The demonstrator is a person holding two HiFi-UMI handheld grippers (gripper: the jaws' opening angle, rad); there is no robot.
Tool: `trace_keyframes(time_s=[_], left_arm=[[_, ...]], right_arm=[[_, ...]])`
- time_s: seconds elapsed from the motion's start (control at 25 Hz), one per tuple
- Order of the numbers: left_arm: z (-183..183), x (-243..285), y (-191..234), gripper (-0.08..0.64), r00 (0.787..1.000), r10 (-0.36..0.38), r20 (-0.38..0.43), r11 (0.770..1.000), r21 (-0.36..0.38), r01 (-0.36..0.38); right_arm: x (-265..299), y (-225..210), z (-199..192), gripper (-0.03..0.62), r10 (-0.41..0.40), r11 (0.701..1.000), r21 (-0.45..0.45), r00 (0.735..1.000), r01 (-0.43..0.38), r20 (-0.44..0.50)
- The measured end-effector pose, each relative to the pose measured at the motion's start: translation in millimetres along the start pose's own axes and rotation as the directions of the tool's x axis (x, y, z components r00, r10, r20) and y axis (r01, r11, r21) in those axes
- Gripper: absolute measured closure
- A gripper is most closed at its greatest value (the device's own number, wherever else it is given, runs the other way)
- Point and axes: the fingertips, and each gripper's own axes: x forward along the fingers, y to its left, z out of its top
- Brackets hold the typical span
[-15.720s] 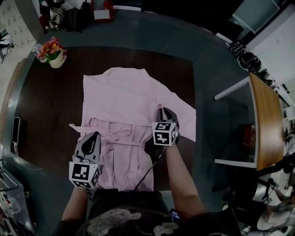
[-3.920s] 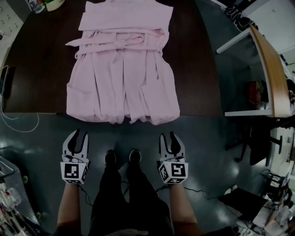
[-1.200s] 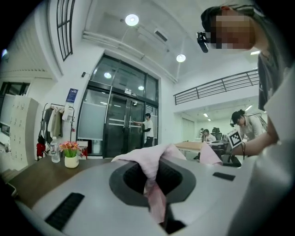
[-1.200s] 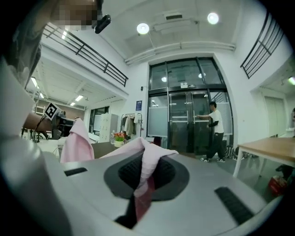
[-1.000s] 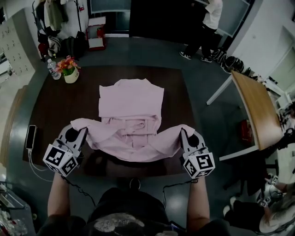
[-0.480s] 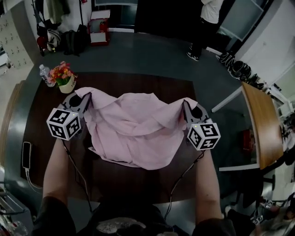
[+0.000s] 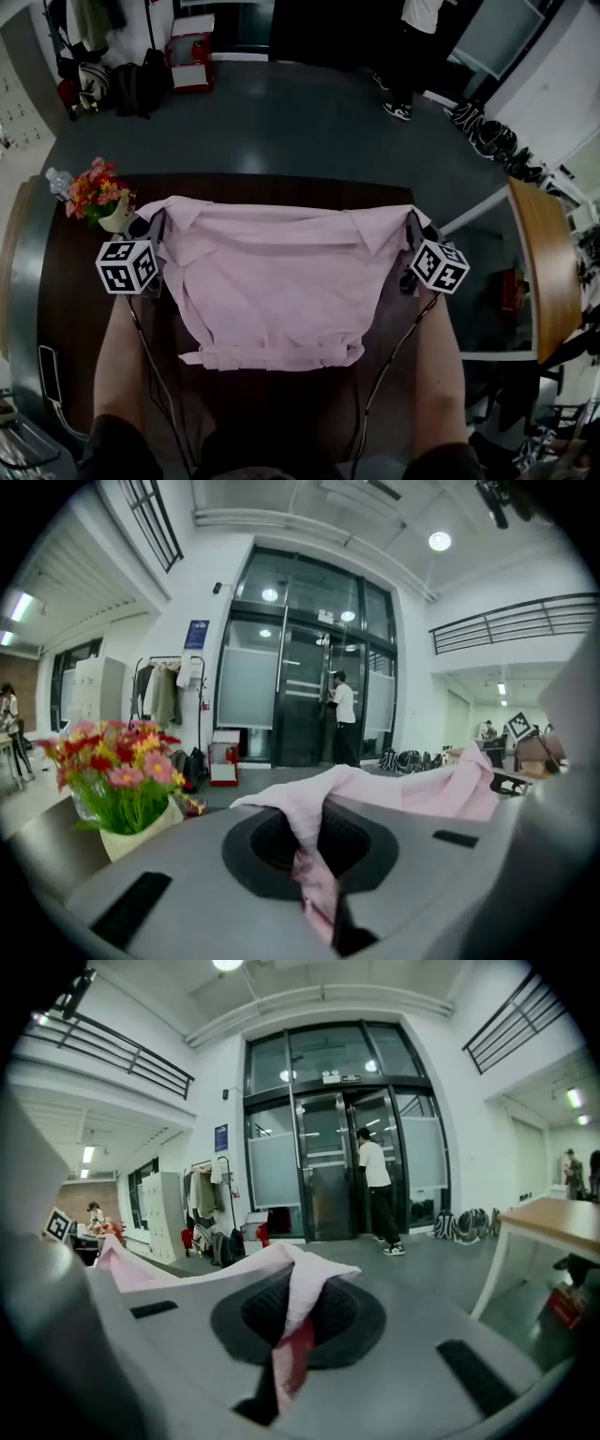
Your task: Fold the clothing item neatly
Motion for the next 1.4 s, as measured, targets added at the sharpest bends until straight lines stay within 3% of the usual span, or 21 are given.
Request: trace_keyframes(time_s=[0.16, 0.36, 0.44, 0.56, 0.64, 0.72, 0.84, 0.96, 1.04, 1.2, 1.4], left_arm=[[-48, 33, 23, 0.535, 0.993, 0.038, -0.116, 0.999, -0.002, -0.038], [-77, 56, 22, 0.535, 0.973, 0.042, -0.226, 0.998, 0.062, -0.029], [-82, 59, 22, 0.535, 0.969, 0.062, -0.241, 0.991, 0.130, -0.031], [-88, 59, 21, 0.529, 0.964, 0.083, -0.253, 0.974, 0.224, -0.026], [-92, 55, 20, 0.472, 0.958, 0.079, -0.274, 0.972, 0.234, -0.013], [-97, 50, 22, 0.351, 0.948, 0.076, -0.309, 0.971, 0.240, 0.000], [-101, 40, 27, 0.310, 0.936, 0.095, -0.339, 0.967, 0.253, -0.007], [-91, 21, 24, 0.307, 0.947, 0.114, -0.299, 0.971, 0.233, -0.044], [-77, 4, 7, 0.307, 0.964, 0.097, -0.250, 0.976, 0.213, -0.043], [-47, -39, -62, 0.307, 0.984, -0.051, -0.168, 0.989, 0.131, 0.074], [3, -114, -155, 0.319, 0.983, -0.181, -0.010, 0.982, 0.060, 0.181]], right_arm=[[34, -19, -43, 0.591, -0.048, 0.997, 0.049, 0.996, 0.051, -0.069], [61, -27, -82, 0.590, -0.118, 0.992, -0.073, 0.977, 0.107, -0.177], [69, -28, -95, 0.584, -0.150, 0.987, -0.081, 0.967, 0.136, -0.206], [76, -27, -109, 0.484, -0.155, 0.987, -0.080, 0.958, 0.140, -0.240], [75, -28, -113, 0.433, -0.155, 0.987, -0.076, 0.956, 0.140, -0.248], [69, -30, -114, 0.413, -0.154, 0.988, -0.062, 0.958, 0.143, -0.244], [56, -29, -114, 0.411, -0.147, 0.989, -0.047, 0.962, 0.140, -0.229], [32, -17, -100, 0.413, -0.152, 0.987, -0.080, 0.975, 0.141, -0.160], [14, 3, -84, 0.413, -0.110, 0.992, -0.077, 0.989, 0.103, -0.097], [-36, 57, -43, 0.413, 0.020, 0.998, -0.067, 0.999, -0.018, 0.037], [-125, 118, 9, 0.416, 0.152, 0.986, -0.097, 0.965, -0.134, 0.215]])
